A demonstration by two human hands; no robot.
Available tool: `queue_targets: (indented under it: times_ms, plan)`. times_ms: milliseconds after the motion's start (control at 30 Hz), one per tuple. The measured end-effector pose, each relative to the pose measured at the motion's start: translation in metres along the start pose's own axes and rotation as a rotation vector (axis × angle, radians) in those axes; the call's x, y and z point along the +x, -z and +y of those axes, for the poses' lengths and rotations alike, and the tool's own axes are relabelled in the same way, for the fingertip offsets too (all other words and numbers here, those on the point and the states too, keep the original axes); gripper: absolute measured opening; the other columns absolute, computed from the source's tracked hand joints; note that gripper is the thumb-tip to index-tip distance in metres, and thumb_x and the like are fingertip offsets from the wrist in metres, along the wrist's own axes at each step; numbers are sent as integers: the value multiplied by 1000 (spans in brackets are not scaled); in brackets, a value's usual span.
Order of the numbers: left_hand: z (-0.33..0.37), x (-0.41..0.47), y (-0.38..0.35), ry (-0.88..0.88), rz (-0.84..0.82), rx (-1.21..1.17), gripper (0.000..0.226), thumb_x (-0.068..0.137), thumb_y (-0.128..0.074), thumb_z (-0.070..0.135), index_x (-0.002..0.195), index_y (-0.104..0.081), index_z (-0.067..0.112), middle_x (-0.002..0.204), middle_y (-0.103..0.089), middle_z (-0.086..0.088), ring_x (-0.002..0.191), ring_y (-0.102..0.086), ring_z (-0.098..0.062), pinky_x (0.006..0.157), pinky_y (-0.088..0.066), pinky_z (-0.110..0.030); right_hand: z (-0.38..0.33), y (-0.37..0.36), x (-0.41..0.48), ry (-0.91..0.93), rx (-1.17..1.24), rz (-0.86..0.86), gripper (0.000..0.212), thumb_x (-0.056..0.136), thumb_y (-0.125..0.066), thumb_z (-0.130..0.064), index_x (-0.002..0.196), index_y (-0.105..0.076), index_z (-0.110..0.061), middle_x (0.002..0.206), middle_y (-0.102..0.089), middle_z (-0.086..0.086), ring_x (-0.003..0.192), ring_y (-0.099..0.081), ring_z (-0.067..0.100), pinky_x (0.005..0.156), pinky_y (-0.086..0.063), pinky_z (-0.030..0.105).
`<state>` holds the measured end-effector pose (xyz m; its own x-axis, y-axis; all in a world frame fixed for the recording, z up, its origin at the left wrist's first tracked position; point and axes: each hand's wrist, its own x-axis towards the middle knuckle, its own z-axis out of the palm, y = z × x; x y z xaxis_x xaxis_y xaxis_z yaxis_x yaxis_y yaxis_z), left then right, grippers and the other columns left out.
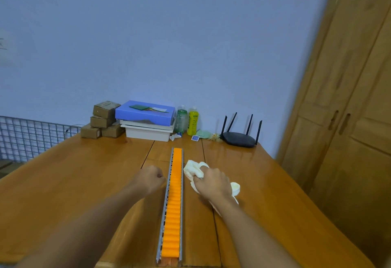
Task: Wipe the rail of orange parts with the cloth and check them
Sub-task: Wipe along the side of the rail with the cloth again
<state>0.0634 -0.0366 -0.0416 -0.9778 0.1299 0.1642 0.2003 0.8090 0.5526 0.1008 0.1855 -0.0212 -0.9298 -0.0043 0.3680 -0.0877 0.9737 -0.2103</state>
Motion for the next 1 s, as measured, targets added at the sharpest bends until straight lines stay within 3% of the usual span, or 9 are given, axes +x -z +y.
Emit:
queue_targets:
  times_ms: [200,400,533,733,867,1000]
  plan:
    - [-6,36,-1,-4,9,19,20,99,-61,20,86,-73,12,84,-71,-4,75,-66,-12,64,-52,-24,6,-15,40,5,-11,-1,34,97,-50,-46,118,-63,-22,101,-70,6,83,-61,25,58,-35,30]
    - [-18,73,-9,-1,-17,12,19,100,-60,20,86,-72,15,83,-69,-3,77,-66,-14,69,-56,-28,14,-32,77,1,-8,-21,34,97,-49,-45,118,-63,-22,102,-69,7,89,-64,28,63,-38,32]
    - [-23,98,-18,22,-34,16,20,99,-59,20,90,-75,11,89,-73,-9,83,-70,-21,76,-59,-39,22,-43,100,1,-7,-26,34,97,-49,-46,119,-63,-23,103,-70,7,89,-65,27,63,-37,31]
    - [-28,130,-32,28,-33,33,22,98,-58,20,85,-74,11,86,-72,-13,83,-70,-29,74,-59,-42,32,-62,132,-7,-10,-29,32,96,-51,-44,115,-64,-21,99,-70,7,85,-64,26,60,-36,30]
    - [-32,150,-42,20,-8,26,16,100,-58,23,104,-73,19,97,-72,0,89,-68,-15,82,-60,-36,33,-77,153,-26,-1,-38,31,96,-52,-42,115,-65,-21,98,-69,7,84,-64,27,61,-37,31]
    - [-36,163,-55,23,-6,-44,25,102,-56,23,126,-63,24,101,-67,5,87,-64,-8,70,-53,-23,31,-93,175,-45,12,-45,30,96,-53,-42,114,-66,-21,98,-70,7,77,-58,24,60,-35,31]
